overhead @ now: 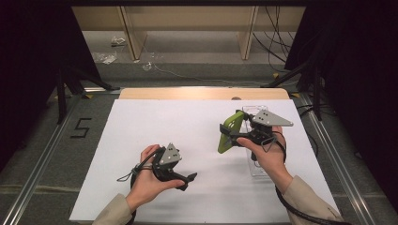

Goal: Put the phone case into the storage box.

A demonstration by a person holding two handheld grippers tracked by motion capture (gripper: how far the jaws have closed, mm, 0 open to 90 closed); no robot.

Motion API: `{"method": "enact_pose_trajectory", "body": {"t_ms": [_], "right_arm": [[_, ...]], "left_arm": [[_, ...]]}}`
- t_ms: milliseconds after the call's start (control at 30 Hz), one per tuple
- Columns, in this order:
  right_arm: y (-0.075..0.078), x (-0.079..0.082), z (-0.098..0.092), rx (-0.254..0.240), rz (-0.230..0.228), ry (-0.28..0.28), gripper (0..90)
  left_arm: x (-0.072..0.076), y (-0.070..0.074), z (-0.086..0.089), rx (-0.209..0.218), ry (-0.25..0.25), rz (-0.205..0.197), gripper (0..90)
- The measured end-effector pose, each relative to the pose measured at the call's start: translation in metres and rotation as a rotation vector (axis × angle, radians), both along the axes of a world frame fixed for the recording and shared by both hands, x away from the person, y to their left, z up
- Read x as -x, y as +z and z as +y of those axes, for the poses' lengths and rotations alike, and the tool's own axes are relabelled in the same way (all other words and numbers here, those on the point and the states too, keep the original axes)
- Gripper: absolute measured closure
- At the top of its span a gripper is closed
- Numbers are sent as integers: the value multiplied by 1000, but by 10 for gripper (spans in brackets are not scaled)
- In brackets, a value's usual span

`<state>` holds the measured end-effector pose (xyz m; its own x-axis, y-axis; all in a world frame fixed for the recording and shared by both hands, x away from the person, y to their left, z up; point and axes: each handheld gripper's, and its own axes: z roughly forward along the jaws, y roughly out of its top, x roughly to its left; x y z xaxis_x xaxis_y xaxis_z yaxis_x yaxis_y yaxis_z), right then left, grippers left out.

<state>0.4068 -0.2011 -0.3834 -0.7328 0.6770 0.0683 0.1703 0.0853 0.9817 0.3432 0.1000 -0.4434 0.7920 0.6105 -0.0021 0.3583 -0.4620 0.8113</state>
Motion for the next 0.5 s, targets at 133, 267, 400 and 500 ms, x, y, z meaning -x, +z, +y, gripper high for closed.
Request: {"method": "enact_pose_trajectory", "body": {"t_ms": [133, 267, 400, 500], "right_arm": [[3, -1, -4, 1, -6, -6, 165], [4, -2, -6, -2, -8, -8, 165], [6, -2, -8, -7, -11, -14, 165], [7, -3, -10, -4, -11, -20, 165]], "left_arm": [[1, -1, 6, 5, 1, -1, 0], [2, -1, 10, 11, 6, -4, 0], [3, -2, 13, 15, 11, -3, 0], [3, -2, 15, 15, 12, -4, 0]]}}
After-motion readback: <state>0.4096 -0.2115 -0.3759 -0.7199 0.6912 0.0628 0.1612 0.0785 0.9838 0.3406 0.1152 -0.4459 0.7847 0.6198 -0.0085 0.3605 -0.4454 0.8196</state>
